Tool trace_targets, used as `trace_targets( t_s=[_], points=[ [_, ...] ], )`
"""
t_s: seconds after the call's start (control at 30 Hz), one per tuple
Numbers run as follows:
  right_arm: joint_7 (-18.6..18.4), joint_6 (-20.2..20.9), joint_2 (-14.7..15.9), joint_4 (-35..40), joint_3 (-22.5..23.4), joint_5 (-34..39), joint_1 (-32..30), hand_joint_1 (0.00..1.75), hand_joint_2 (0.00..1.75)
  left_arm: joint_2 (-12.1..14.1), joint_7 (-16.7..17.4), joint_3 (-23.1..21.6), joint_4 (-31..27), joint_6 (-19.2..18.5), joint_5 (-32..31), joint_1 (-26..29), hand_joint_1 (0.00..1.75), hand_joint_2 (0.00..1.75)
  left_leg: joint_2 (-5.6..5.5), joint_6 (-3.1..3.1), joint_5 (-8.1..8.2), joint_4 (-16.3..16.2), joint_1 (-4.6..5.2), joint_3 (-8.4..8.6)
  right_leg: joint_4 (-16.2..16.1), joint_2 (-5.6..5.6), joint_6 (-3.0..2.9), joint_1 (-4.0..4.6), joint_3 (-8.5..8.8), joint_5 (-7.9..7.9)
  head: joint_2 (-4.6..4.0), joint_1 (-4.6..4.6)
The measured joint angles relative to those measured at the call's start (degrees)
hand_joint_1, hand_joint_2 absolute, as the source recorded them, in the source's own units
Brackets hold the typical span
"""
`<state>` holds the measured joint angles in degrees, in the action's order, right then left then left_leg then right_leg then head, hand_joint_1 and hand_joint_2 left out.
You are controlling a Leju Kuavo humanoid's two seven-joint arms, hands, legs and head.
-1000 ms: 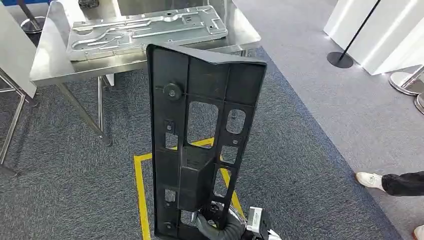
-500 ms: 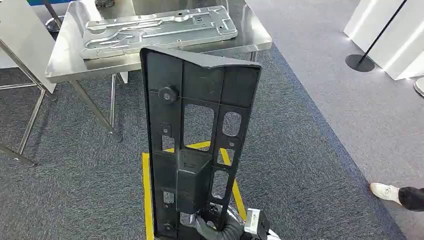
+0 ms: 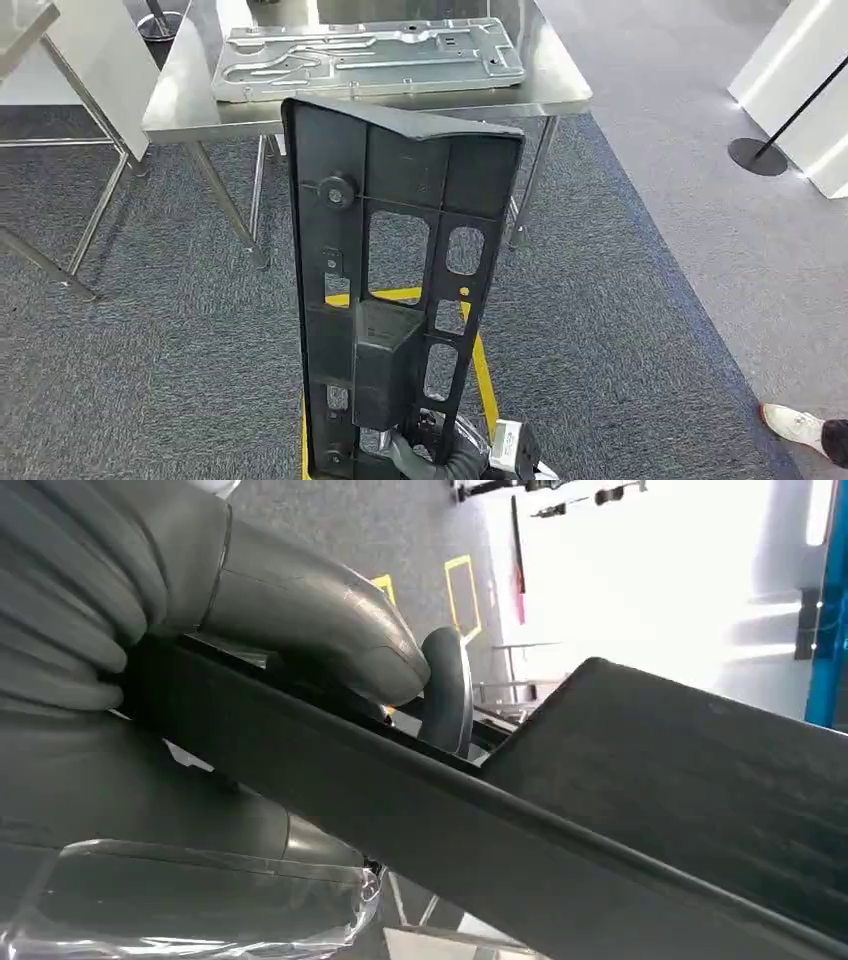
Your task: Take the parts from the cabinet and place them on the table.
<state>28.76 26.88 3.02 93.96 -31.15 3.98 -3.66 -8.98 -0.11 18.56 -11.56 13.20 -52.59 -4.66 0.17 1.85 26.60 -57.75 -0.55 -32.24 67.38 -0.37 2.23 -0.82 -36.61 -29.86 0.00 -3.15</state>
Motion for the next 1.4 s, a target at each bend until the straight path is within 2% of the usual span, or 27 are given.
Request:
trace_targets(
  t_s=[0.03,0.07,0.2,0.23,0.27,0.37,0.4,0.43,0.47,0.53,0.57,0.6,0.7,0.73,0.77,0.8,0.87,0.9,0.93,0.97,1.0,1.07,1.1,1.2,1.27,1.3,1.4],
  points=[
    [0.00,0.00,0.00,0.00,0.00,0.00,0.02,1.69,1.75,-0.02,0.00,0.00,0.00,0.00,0.00,-0.01,0.00,1.75,-0.17,-0.16,0.10,0.00,0.00,0.20,-5.30,0.03,-0.23,-0.01,2.59,2.49,0.00,0.00],
    [0.00,0.00,0.00,0.00,0.00,0.00,0.05,1.69,1.75,0.00,0.00,0.00,0.00,-0.02,0.00,-0.01,0.00,1.75,-0.25,-0.39,0.16,-0.02,0.05,0.18,-9.09,0.22,-0.59,0.03,4.16,2.89,0.00,0.02],
    [0.00,0.07,0.00,0.02,0.00,0.00,0.00,1.69,1.75,0.00,0.04,0.00,0.00,-0.24,0.13,0.00,0.00,1.75,-0.41,-1.91,0.01,0.20,0.15,0.04,-9.51,0.27,-1.84,0.64,3.93,3.00,0.00,0.00],
    [0.02,0.07,-0.04,0.07,0.00,0.00,0.01,1.69,1.75,0.02,0.04,0.00,0.00,-0.28,0.15,-0.03,0.00,1.75,-0.43,-2.22,0.37,-0.02,0.20,-0.04,-10.17,0.19,-2.41,0.06,4.21,3.39,0.00,0.00],
    [0.02,0.11,-0.04,0.07,0.00,0.00,0.03,1.69,1.75,0.02,0.04,0.00,0.00,-0.39,0.13,-0.02,0.00,1.75,-0.39,-2.42,1.45,-1.35,0.03,-0.41,-10.41,0.09,-2.63,0.12,4.42,3.46,0.00,0.00],
    [0.04,0.17,-0.11,0.05,0.00,0.05,0.01,1.69,1.75,0.09,0.09,0.00,0.00,-1.03,0.31,0.05,0.00,1.75,-0.36,-3.05,8.37,-14.76,-0.10,-6.42,-10.39,-0.07,-3.16,0.33,4.28,3.42,0.00,0.00],
    [0.04,0.20,-0.11,0.02,0.00,0.05,-0.01,1.69,1.75,0.09,0.11,0.00,0.00,-1.25,0.33,0.13,0.00,1.75,-0.36,-3.14,9.20,-17.97,-0.10,-7.92,-10.34,-0.08,-3.16,0.41,4.26,3.42,0.00,0.00],
    [0.07,0.20,-0.11,0.02,0.00,0.05,0.00,1.69,1.75,0.09,0.15,0.00,0.00,-1.40,0.33,0.21,0.00,1.75,-0.36,-3.13,8.66,-18.48,-0.10,-8.15,-10.33,-0.07,-3.16,0.48,4.31,3.42,0.00,0.00],
    [0.07,0.20,-0.11,0.02,0.00,0.05,0.00,1.69,1.75,0.09,0.17,0.02,0.00,-1.60,0.37,0.23,0.00,1.75,-0.36,-3.00,6.67,-15.89,-0.10,-6.88,-10.32,-0.04,-3.16,0.53,4.41,3.41,0.00,0.00],
    [0.07,0.22,-0.15,0.02,0.00,0.05,0.03,1.69,1.75,0.11,0.17,0.13,0.00,-2.03,0.59,0.10,0.00,1.75,-0.32,-2.54,1.36,-5.15,-0.09,-1.51,-10.24,0.01,-3.04,0.61,4.68,3.32,0.00,0.00],
    [0.07,0.22,-0.17,0.02,0.00,0.05,0.06,1.69,1.75,0.11,0.17,0.22,0.00,-2.36,0.83,0.00,0.00,1.75,-0.25,-2.15,0.36,-0.74,-0.06,0.57,-10.17,0.00,-2.87,0.64,4.70,3.23,0.00,0.00],
    [0.07,0.22,-0.17,0.02,0.00,0.05,0.09,1.69,1.75,0.11,0.17,0.28,0.00,-2.60,0.92,-0.19,0.00,1.75,-0.26,-1.86,0.88,0.35,0.32,0.94,-9.82,0.04,-2.56,1.13,4.51,3.09,0.00,0.00],
    [0.07,0.44,-0.20,0.05,0.02,0.05,0.14,1.69,1.75,0.15,0.20,0.37,0.00,-3.13,1.14,-0.22,0.00,1.75,-0.42,-1.05,0.66,0.12,0.46,0.60,-10.10,0.01,-1.65,0.75,4.42,3.39,0.00,0.00],
    [0.07,0.50,-0.18,0.07,0.02,0.05,0.24,1.69,1.75,0.07,0.20,0.37,0.00,-3.37,1.33,-0.28,0.00,1.75,-0.42,-0.56,0.28,0.66,0.14,0.84,-10.04,0.00,-1.29,1.04,4.46,3.27,0.00,0.00],
    [0.07,0.52,-0.20,0.07,0.02,0.05,0.24,1.69,1.75,0.04,0.20,0.39,0.00,-3.61,1.42,-0.36,0.00,1.75,-0.41,-0.33,0.04,0.91,-0.03,1.00,-9.11,0.24,-1.04,0.74,4.20,2.47,0.00,0.02],
    [0.11,0.59,-0.20,0.09,0.02,0.05,0.36,1.69,1.75,0.04,0.20,0.39,0.00,-3.80,1.44,-0.53,0.00,1.75,-0.35,-0.05,-0.03,0.93,-0.11,0.88,-6.44,0.27,-0.74,0.67,2.93,0.51,0.00,0.00],
    [0.11,0.74,-0.20,0.05,0.02,-0.06,0.38,1.69,1.75,0.00,0.20,0.46,0.00,-4.18,1.60,-0.61,0.00,1.75,-0.35,0.03,-0.06,0.91,-0.05,0.69,2.93,0.27,-0.18,0.28,-1.51,-4.12,0.00,0.02],
    [0.13,0.81,-0.20,0.02,0.02,-0.06,0.36,1.69,1.75,0.04,0.22,0.55,0.00,-4.33,1.64,-0.59,0.00,1.75,-0.34,0.03,-0.06,0.86,-0.04,0.59,6.90,0.26,0.05,0.19,-3.45,-5.32,0.00,0.00],
    [0.11,0.83,-0.20,0.02,0.02,-0.06,0.36,1.69,1.75,0.07,0.26,0.68,0.00,-4.37,1.75,-0.58,0.00,1.75,-0.35,0.02,-0.06,0.80,-0.05,0.55,8.25,0.26,0.17,0.06,-4.20,-5.09,0.00,0.00],
    [0.13,0.85,-0.20,0.02,0.02,-0.09,0.37,1.69,1.75,0.07,0.33,0.87,0.00,-4.50,2.01,-0.59,0.00,1.75,-0.40,0.00,-0.05,0.74,-0.05,0.57,6.61,0.26,0.20,-0.03,-3.46,-3.52,0.00,0.00],
    [0.13,0.85,-0.20,0.02,0.02,-0.09,0.38,1.69,1.75,0.04,0.37,1.00,0.00,-4.61,2.03,-0.59,0.00,1.75,-0.48,-0.06,0.00,0.70,-0.06,0.67,2.44,0.26,0.12,-0.09,-1.35,-0.99,0.00,0.00],
    [0.13,0.87,-0.20,0.02,0.02,-0.11,0.48,1.69,1.75,0.00,0.37,1.22,0.00,-4.74,2.16,-0.59,0.00,1.75,-0.60,-0.36,0.18,0.63,-0.07,0.96,-8.46,0.26,-0.34,-0.10,4.12,3.68,0.00,0.00],
    [0.13,0.87,-0.20,0.02,0.02,-0.11,0.59,1.69,1.75,0.02,0.37,1.35,0.00,-4.79,2.21,-0.60,0.00,1.75,-0.61,-0.72,0.36,0.47,0.38,0.81,-9.95,0.26,-0.64,0.29,4.68,2.77,0.00,0.00],
    [0.15,0.87,-0.33,0.05,0.02,-0.13,0.56,1.69,1.75,0.02,0.50,1.53,0.00,-4.83,2.21,-0.57,0.00,1.75,-0.57,-1.73,0.32,0.69,0.14,0.79,-9.87,0.39,-1.65,0.63,4.32,2.97,0.00,0.00],
    [0.15,0.87,-0.50,0.05,0.02,-0.13,0.57,1.69,1.75,0.04,0.52,1.60,0.00,-4.81,2.21,-0.60,0.00,1.75,-0.53,-2.36,0.86,0.30,0.00,0.77,-10.76,0.30,-2.48,0.05,4.77,3.43,0.00,0.00],
    [0.15,0.87,-0.57,0.07,0.02,-0.13,0.64,1.69,1.75,0.04,0.50,1.66,0.00,-4.81,2.21,-0.62,0.00,1.75,-0.49,-2.48,2.65,-2.35,-0.04,-0.30,-10.82,0.22,-2.87,0.10,4.85,3.34,0.00,0.00],
    [0.20,0.87,-0.79,0.05,0.02,-0.15,0.60,1.69,1.75,0.07,0.52,1.77,0.00,-5.05,2.23,-0.44,0.00,1.75,-0.48,-2.96,8.64,-16.34,-0.12,-7.22,-10.76,0.10,-3.27,0.31,4.82,3.07,0.00,0.00]
  ],
)
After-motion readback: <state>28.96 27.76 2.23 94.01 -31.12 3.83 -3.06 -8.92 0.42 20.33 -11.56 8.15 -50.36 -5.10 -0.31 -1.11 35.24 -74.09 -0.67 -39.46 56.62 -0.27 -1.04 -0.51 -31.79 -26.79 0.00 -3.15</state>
